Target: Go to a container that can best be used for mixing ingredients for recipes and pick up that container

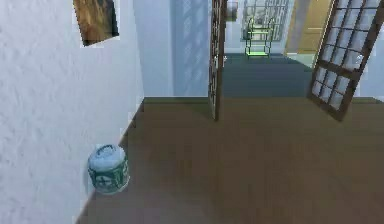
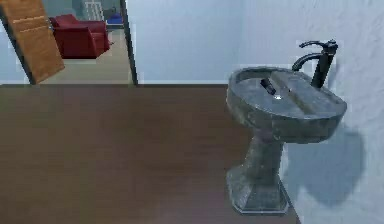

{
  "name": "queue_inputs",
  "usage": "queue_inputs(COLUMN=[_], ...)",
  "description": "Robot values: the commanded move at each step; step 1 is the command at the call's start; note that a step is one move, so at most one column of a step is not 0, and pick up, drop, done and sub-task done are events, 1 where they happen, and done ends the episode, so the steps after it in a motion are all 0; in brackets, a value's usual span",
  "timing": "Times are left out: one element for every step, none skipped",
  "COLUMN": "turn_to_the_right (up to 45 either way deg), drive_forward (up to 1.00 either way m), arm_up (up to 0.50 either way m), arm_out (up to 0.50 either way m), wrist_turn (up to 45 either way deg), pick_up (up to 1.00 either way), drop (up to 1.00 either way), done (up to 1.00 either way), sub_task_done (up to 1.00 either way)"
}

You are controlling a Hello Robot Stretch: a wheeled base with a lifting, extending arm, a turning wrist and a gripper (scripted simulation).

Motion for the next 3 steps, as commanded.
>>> queue_inputs(turn_to_the_right=[45.0,18.0,0.0], drive_forward=[0.0,0.0,0.2], arm_up=[0.0,0.0,0.0], arm_out=[0.0,0.0,0.0], wrist_turn=[0.0,0.0,0.0], pick_up=[0.0,0.0,0.0], drop=[0.0,0.0,0.0], done=[0.0,0.0,0.0], sub_task_done=[0.0,0.0,0.0])
